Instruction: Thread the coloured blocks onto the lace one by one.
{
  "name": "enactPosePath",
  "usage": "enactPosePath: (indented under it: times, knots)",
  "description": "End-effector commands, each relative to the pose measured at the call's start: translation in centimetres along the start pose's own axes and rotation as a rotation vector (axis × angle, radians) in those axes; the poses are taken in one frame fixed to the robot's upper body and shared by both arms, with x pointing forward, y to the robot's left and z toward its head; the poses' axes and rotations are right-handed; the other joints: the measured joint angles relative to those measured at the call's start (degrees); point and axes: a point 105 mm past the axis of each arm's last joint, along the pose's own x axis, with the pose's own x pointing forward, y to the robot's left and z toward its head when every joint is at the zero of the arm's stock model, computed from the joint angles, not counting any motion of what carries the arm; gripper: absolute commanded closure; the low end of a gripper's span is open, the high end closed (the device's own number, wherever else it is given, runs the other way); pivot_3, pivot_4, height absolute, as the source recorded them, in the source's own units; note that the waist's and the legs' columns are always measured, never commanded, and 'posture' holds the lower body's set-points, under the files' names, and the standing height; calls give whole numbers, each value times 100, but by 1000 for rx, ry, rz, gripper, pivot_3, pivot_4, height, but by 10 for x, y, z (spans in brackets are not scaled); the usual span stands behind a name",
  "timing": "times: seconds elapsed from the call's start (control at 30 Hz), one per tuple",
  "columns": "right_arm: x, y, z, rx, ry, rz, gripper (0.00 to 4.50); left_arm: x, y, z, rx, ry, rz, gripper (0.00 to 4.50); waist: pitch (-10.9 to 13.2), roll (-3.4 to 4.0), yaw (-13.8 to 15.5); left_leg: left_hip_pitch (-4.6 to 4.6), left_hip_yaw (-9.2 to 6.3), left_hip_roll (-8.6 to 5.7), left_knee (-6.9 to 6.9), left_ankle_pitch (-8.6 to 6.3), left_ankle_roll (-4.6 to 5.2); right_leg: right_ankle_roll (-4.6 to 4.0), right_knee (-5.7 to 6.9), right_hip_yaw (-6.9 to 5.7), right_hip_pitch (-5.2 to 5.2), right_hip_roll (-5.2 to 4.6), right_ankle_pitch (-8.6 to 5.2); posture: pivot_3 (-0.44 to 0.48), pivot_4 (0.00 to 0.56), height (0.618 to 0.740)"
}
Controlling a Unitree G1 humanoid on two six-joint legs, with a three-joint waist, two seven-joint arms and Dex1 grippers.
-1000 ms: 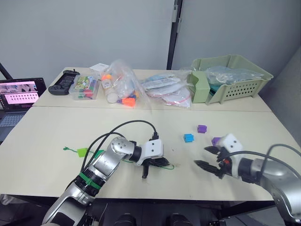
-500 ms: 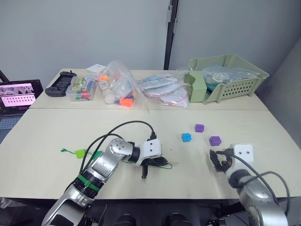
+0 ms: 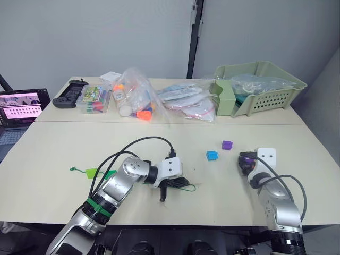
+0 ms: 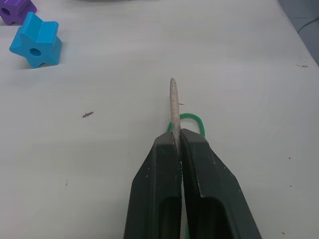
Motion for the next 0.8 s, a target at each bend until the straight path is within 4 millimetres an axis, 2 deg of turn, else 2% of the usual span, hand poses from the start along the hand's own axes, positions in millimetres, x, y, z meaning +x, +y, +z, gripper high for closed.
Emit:
enactPosePath:
  times: [0.03,0.13,0.23,0.27,0.33,0.43,0.63,0.8]
  knots:
    - [-12,10,29,10,-125,35,3306,-4,3,9,28,-23,23,4500,0,0,0,0,-1,1,0,0,0,0,1,-1,0,1,0,0,150,740]
    - [-28,27,44,10,-188,81,3306,-5,3,8,27,-22,21,4500,0,1,0,-1,-1,0,-1,0,0,0,-1,0,0,0,0,0,150,740]
    - [-60,64,50,1,-213,174,3306,-6,3,7,24,-19,23,4500,-2,5,3,-4,-4,1,-2,0,0,1,1,-1,-4,0,0,0,150,740]
    - [-72,78,46,-1,-192,208,3306,-7,3,6,24,-17,24,4500,-2,5,0,-5,-9,1,-4,0,0,1,4,-4,-6,1,0,0,150,740]
    - [-88,94,38,-11,-152,241,3306,-7,3,5,23,-15,25,4500,-2,5,0,-8,-10,3,-6,0,0,1,2,-5,-8,2,-1,0,150,740]
    - [-111,112,3,6,-15,244,3306,-8,5,6,19,-17,31,4500,-2,5,37,-8,-8,0,-5,0,0,1,-2,-4,-7,-2,-1,0,150,740]
    - [-112,118,-32,16,128,229,3306,-8,4,6,19,-16,24,4500,-2,5,85,-12,-15,2,-6,0,0,-1,-11,-18,-6,-1,-9,0,150,740]
    - [-112,118,-42,95,178,218,3306,-10,4,6,20,-13,24,4500,-3,3,84,-13,-22,7,-25,0,0,-6,-10,-21,-14,7,-12,0,150,740]
